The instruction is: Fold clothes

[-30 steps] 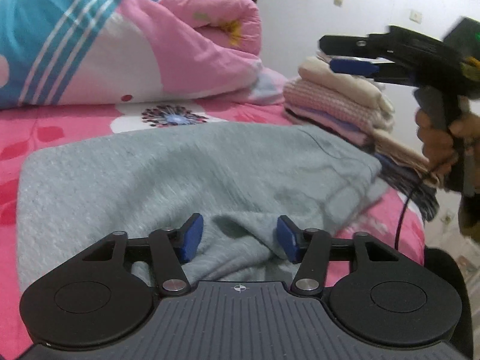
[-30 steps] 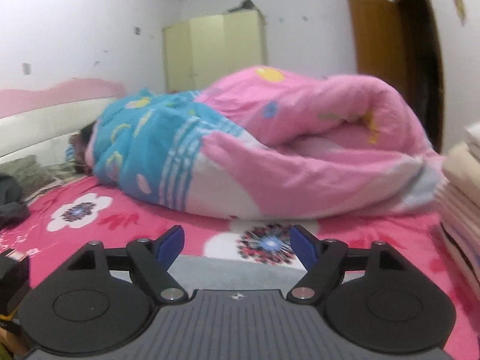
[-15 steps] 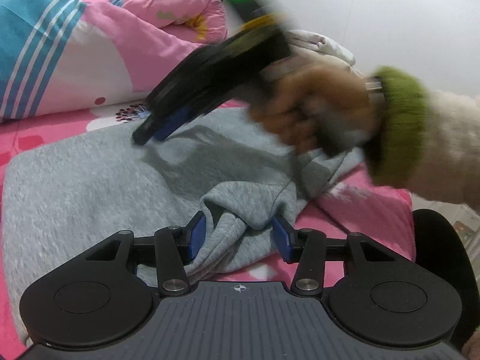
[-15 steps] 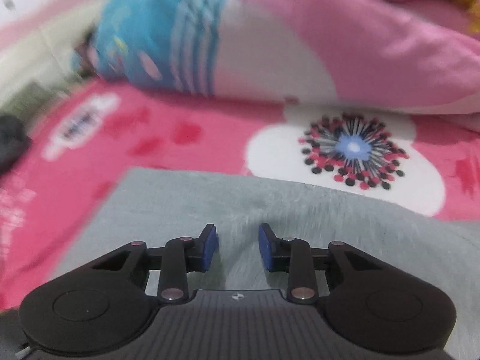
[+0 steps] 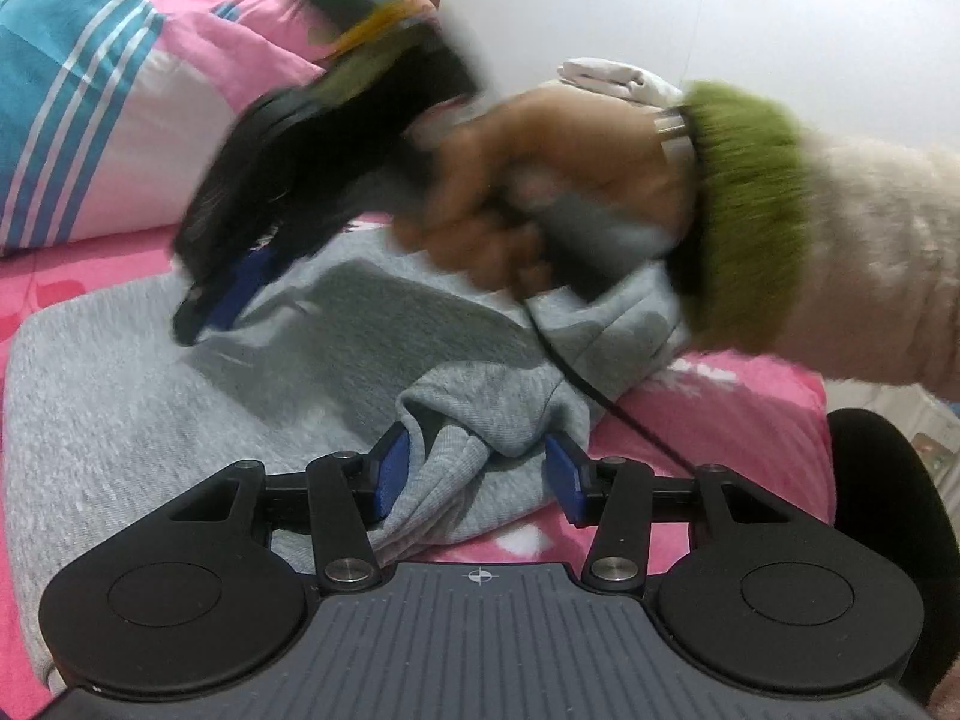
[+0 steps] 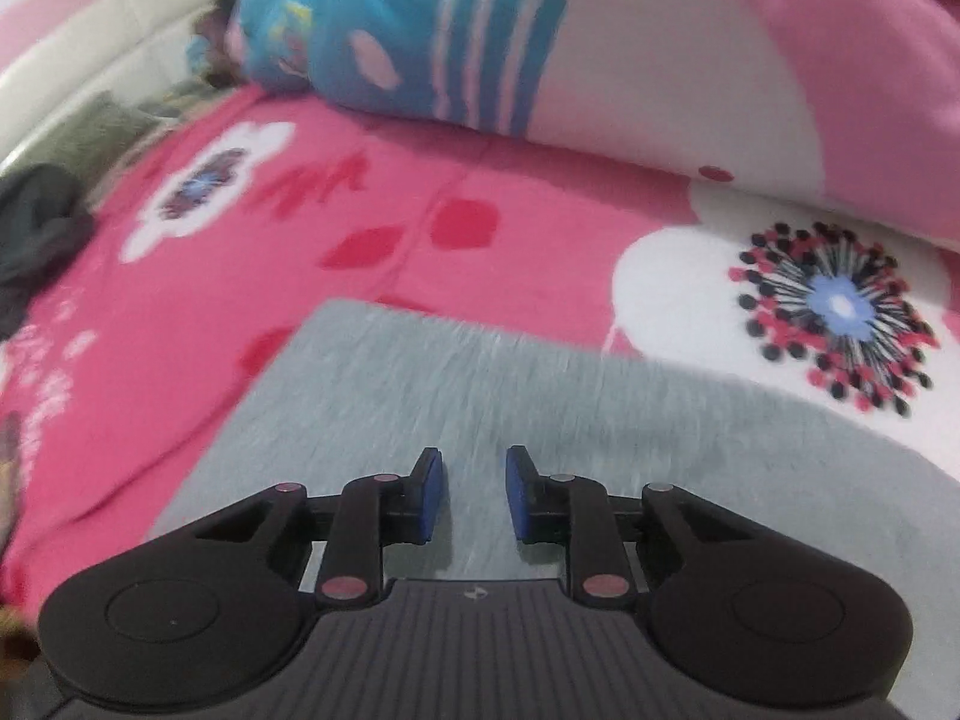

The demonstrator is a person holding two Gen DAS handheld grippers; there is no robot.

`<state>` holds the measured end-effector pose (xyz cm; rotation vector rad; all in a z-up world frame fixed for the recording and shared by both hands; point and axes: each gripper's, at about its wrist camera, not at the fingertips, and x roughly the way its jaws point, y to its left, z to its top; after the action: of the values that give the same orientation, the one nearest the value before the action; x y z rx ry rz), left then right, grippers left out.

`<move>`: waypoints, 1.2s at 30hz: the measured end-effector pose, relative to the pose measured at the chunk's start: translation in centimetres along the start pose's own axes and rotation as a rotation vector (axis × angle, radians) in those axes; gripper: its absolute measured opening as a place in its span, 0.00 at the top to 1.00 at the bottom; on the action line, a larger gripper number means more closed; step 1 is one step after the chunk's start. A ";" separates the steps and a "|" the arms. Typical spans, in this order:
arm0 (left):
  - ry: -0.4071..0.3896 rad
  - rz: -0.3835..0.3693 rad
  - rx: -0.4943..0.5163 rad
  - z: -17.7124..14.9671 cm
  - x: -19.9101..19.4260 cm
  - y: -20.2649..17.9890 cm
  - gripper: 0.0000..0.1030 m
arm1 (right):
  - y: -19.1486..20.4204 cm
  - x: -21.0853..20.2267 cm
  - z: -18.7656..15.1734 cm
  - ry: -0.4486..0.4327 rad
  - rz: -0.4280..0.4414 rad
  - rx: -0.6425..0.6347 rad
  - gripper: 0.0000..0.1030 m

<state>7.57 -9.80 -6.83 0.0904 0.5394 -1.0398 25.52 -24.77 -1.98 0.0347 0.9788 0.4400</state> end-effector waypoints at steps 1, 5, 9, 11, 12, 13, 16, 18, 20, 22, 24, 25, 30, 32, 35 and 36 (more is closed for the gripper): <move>-0.001 0.003 0.005 0.0 0.1 -0.1 0.54 | -0.5 0.3 0.6 -0.031 -0.005 0.030 0.78; -0.003 -0.011 -0.005 0.1 0.1 0.2 0.53 | -3.0 -3.2 1.2 -0.139 -0.043 0.120 0.77; -0.005 -0.034 -0.026 0.1 0.0 0.7 0.53 | -5.3 -7.5 -2.4 -0.118 -0.119 0.049 0.77; -0.006 -0.041 -0.032 0.1 0.1 0.8 0.53 | -7.4 -7.6 -4.6 -0.062 -0.199 0.054 0.78; -0.007 -0.042 -0.032 0.1 0.1 0.8 0.53 | -8.9 -7.7 -5.8 -0.049 -0.238 0.077 0.78; -0.007 -0.044 -0.033 0.1 0.1 0.8 0.53 | -10.4 -8.8 -6.5 -0.074 -0.264 0.124 0.83; -0.009 -0.051 -0.038 0.0 0.1 1.0 0.53 | -15.0 -12.3 -8.6 -0.147 -0.343 0.266 0.92; -0.010 -0.056 -0.041 -0.1 0.2 1.1 0.52 | -16.1 -13.8 -9.1 -0.164 -0.440 0.265 0.92; -0.011 -0.062 -0.044 -0.2 0.1 1.2 0.52 | -16.1 -14.8 -9.4 -0.190 -0.413 0.285 0.90; -0.015 -0.069 -0.050 -0.2 0.1 1.3 0.52 | -14.8 -14.7 -9.5 -0.217 -0.341 0.223 0.90; -0.018 -0.075 -0.055 -0.2 0.0 1.5 0.52 | -13.6 -14.1 -9.6 -0.205 -0.323 0.147 0.90; -0.020 -0.078 -0.057 -0.2 0.0 1.5 0.51 | -13.4 -13.6 -9.7 -0.183 -0.370 0.126 0.90; -0.029 -0.105 -0.073 -0.4 -0.2 1.7 0.48 | -14.5 -15.2 -10.8 -0.196 -0.477 0.244 0.99; -0.032 -0.115 -0.082 -0.4 -0.2 1.9 0.47 | -13.3 -15.6 -10.8 -0.217 -0.424 0.232 0.97; -0.035 -0.120 -0.089 -0.3 -0.3 2.0 0.47 | -10.1 -14.3 -10.7 -0.170 -0.286 0.109 0.95; -0.037 -0.121 -0.089 -0.3 -0.3 2.0 0.46 | -9.1 -13.7 -10.7 -0.144 -0.240 0.066 0.93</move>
<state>9.05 -8.41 -7.31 -0.0405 0.5621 -1.1310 13.45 -39.97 0.80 0.0080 0.8427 0.1819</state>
